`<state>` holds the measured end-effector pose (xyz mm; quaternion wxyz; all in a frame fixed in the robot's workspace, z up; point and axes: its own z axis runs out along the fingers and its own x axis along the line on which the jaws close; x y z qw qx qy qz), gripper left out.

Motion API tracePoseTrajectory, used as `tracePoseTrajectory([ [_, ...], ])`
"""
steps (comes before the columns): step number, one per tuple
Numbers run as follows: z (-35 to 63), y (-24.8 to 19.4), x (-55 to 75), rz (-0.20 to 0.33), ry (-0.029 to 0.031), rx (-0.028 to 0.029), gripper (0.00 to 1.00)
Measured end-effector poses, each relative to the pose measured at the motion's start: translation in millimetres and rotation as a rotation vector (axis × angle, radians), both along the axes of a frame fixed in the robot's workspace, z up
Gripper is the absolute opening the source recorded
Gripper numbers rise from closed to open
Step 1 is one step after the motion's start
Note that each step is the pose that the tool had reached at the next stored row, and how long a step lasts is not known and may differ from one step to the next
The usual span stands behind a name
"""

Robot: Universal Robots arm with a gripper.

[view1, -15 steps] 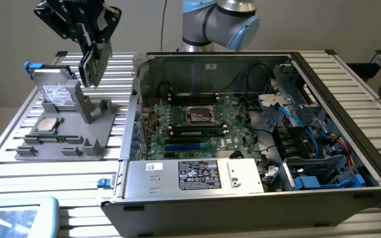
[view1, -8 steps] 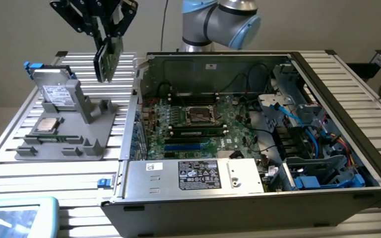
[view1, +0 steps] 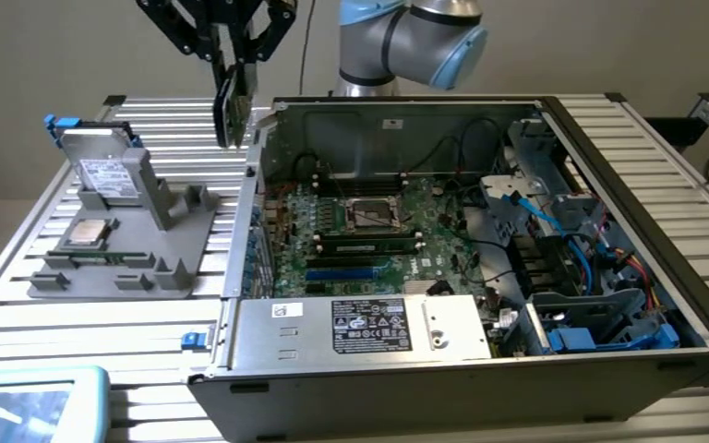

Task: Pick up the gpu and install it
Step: 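Pick up the gpu and move the gpu toward the slot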

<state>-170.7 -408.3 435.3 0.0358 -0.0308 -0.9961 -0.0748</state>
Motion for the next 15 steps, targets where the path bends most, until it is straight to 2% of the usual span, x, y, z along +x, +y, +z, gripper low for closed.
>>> tracePoseTrajectory([
  [15, 3.5, 0.0, 68.4, 0.000, 0.0001, -0.0001, 0.27],
])
